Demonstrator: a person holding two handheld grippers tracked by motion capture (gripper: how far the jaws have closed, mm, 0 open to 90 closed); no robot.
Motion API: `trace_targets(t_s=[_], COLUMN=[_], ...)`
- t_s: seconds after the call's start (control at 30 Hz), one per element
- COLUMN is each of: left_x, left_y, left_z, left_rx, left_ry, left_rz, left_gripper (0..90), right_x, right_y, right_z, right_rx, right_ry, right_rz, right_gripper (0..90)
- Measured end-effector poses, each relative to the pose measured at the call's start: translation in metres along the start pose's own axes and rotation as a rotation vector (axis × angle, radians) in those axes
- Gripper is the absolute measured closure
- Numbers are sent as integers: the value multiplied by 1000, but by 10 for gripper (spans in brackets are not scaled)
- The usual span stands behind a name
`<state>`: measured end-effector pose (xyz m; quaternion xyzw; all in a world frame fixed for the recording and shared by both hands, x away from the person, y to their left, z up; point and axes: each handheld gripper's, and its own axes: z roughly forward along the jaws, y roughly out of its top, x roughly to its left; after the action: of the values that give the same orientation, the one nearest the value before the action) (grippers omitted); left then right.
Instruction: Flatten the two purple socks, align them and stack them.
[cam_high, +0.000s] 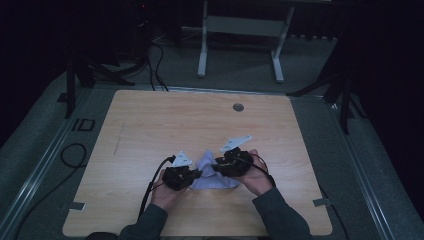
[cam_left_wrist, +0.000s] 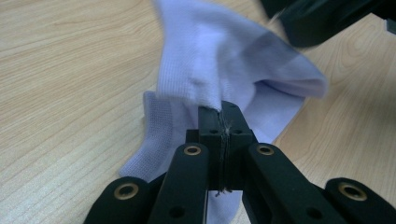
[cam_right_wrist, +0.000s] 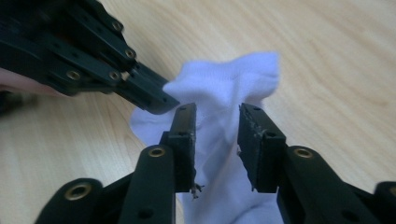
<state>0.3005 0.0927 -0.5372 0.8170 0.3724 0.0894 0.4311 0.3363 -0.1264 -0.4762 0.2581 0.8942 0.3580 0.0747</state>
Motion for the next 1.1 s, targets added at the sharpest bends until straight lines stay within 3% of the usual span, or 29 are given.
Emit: trace_targets(t_s=[0.2, 0.3, 0.43, 0.53, 0.67, 0.77, 1.1], left_x=[1, 1, 1, 1, 1, 2, 5], left_y=[-1, -1, -1, -1, -1, -2, -5], left_z=[0, -1, -2, -3, -6, -9, -12], left_rx=[4, 6, 8, 7, 4, 4, 14], left_ry=[7, 6, 4, 0, 0, 0, -1], left_rz=[0, -2, -2, -6, -11, -16, -25], left_gripper=[892, 891, 891, 891, 891, 891, 891], right_x=[-7, -14, -23, -29, -33, -32, -26], right_y=[-7, -21, -41, -49, -55, -55, -45], right_z=[-19, -15, 2, 10, 17, 17, -3], right_rx=[-25, 64, 178, 196, 218, 207, 123], right_ry=[-25, -73, -99, -90, -85, -90, -102], right_rz=[34, 62, 92, 136, 154, 154, 142], right_gripper=[677, 708, 699, 695, 815, 882, 891])
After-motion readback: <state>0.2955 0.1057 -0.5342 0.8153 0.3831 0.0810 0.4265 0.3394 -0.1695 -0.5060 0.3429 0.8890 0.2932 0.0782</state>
